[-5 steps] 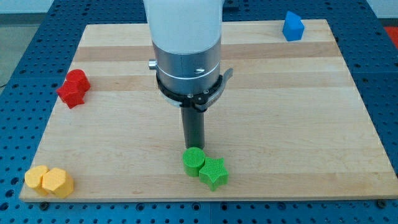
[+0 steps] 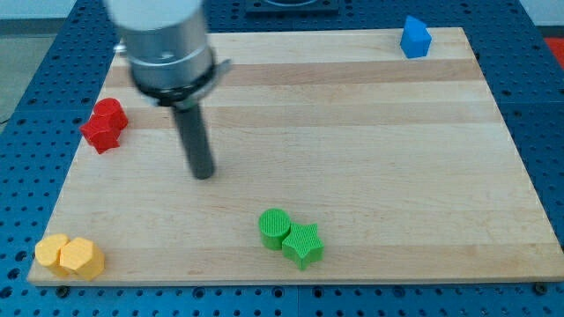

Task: Move your arm towards bottom center

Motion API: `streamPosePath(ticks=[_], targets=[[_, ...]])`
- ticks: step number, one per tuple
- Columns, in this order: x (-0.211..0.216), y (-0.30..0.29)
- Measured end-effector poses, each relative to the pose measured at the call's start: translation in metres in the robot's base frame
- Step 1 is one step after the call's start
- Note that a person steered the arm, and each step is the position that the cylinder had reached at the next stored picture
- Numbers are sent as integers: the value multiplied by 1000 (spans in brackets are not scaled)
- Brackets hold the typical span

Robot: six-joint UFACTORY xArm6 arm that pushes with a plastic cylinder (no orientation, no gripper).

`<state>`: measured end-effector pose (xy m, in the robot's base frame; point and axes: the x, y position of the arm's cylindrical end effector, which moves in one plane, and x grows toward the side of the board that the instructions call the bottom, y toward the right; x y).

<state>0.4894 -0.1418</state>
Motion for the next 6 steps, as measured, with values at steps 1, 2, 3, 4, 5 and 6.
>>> streamPosePath(ticks=[1,2,3,4,5,6], targets=[[51,-31],[111,-28],[129,-18],[129,-9],[128,41],[128,104]])
